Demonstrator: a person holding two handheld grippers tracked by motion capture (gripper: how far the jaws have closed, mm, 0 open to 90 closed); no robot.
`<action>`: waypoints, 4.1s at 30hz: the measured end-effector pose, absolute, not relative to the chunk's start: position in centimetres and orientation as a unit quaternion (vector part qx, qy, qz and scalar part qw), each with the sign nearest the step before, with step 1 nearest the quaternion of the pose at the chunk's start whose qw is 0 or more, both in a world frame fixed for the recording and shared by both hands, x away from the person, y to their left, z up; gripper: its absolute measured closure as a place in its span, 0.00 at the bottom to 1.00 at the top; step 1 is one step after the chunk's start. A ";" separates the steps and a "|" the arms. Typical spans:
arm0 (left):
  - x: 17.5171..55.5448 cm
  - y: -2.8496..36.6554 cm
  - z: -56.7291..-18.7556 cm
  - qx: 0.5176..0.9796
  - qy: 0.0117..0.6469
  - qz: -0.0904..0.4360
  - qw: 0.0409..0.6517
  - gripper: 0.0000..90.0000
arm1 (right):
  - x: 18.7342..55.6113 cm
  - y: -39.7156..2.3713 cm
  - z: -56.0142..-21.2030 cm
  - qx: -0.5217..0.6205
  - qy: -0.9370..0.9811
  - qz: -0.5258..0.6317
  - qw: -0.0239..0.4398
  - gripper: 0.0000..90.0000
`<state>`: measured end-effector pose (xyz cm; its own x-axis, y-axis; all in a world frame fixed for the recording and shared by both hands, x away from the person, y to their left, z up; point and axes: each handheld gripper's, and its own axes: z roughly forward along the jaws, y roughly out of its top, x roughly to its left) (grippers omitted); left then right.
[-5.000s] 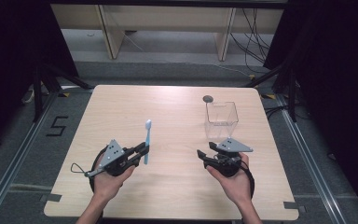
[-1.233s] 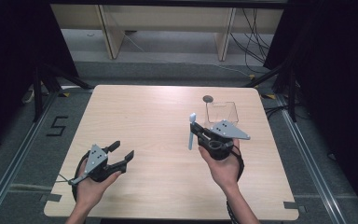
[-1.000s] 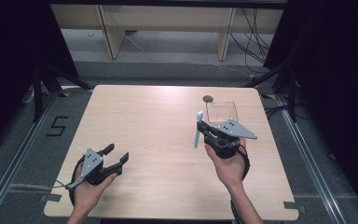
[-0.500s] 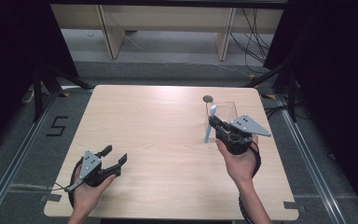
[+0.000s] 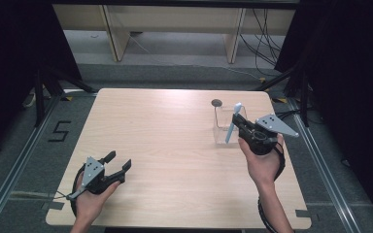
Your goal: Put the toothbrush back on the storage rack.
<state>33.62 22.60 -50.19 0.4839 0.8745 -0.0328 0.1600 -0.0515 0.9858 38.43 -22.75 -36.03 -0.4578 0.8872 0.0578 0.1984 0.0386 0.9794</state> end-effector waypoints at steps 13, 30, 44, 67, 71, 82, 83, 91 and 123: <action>33.5 22.8 -50.2 0.655 0.403 0.318 0.554 0.34 | 39.5 -25.2 -35.3 0.439 0.626 0.548 0.341 0.96; 33.6 22.9 -50.3 0.653 0.406 0.317 0.556 0.34 | 42.5 -26.3 -35.9 0.458 0.598 0.542 0.372 0.96; 33.5 22.8 -50.4 0.655 0.407 0.315 0.552 0.35 | 43.9 -26.7 -36.8 0.469 0.592 0.536 0.377 0.96; 33.6 22.8 -50.6 0.657 0.407 0.315 0.550 0.35 | 45.3 -27.0 -39.1 0.480 0.590 0.518 0.391 0.95; 33.6 22.7 -50.7 0.655 0.403 0.315 0.556 0.35 | 45.3 -27.0 -39.5 0.486 0.593 0.514 0.386 0.95; 33.7 22.7 -50.8 0.654 0.403 0.315 0.557 0.35 | 45.6 -26.9 -41.2 0.497 0.592 0.512 0.376 0.95; 33.7 22.7 -50.8 0.655 0.403 0.315 0.557 0.35 | 45.5 -26.8 -41.3 0.503 0.589 0.508 0.376 0.95; 33.6 22.7 -50.8 0.659 0.407 0.314 0.550 0.35 | 45.5 -27.1 -42.5 0.504 0.591 0.506 0.377 0.95; 33.6 22.6 -50.8 0.661 0.407 0.312 0.548 0.35 | 45.2 -27.1 -44.9 0.524 0.589 0.500 0.357 0.95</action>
<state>33.59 22.61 -50.79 0.4741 0.8799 -0.0323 0.1952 -0.0692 0.9783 45.24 -27.10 -44.88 -0.1947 0.9754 0.1035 0.2600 -0.0504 0.9643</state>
